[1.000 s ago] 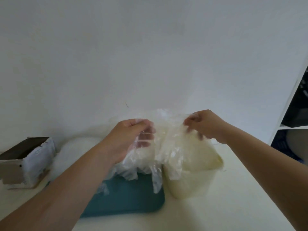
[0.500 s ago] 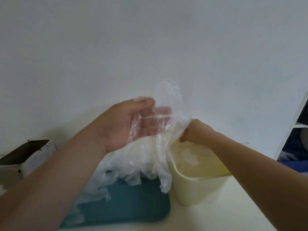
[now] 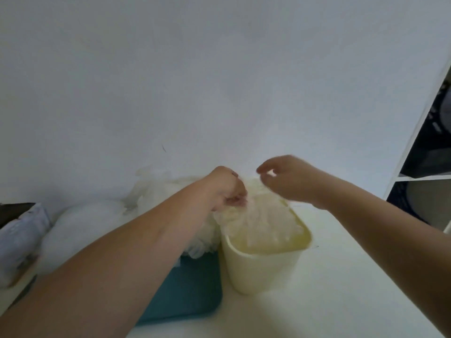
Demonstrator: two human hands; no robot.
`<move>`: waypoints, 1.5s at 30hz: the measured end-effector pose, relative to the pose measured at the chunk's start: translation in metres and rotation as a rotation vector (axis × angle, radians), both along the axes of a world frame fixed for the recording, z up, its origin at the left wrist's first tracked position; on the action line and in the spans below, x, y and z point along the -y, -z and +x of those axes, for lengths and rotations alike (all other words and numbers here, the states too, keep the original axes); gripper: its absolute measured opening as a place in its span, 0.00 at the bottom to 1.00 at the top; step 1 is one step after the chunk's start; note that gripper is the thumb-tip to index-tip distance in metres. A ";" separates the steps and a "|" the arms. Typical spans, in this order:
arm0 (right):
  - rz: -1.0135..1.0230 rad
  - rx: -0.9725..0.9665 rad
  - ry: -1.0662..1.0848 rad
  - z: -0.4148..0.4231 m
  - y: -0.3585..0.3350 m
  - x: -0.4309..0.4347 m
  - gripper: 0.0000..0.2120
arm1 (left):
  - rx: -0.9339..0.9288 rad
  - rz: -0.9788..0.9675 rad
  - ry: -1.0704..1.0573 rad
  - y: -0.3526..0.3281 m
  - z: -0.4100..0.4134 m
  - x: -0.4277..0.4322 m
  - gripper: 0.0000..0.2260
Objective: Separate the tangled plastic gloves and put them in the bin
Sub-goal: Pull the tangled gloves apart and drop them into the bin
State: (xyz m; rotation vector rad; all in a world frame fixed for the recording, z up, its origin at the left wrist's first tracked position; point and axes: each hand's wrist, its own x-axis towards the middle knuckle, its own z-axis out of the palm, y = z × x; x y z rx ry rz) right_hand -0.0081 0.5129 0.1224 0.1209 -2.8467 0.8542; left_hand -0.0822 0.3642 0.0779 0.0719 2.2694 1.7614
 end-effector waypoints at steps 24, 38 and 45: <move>0.505 -0.048 -0.038 -0.021 0.027 0.102 0.17 | -0.463 -0.036 -0.267 0.013 0.086 0.130 0.08; -0.369 0.111 -0.300 -0.023 0.137 0.263 0.14 | -0.314 -1.080 -0.258 0.097 0.118 0.300 0.23; -0.419 0.072 -0.270 -0.033 0.158 0.257 0.11 | -0.197 -0.835 -0.203 0.132 0.106 0.323 0.07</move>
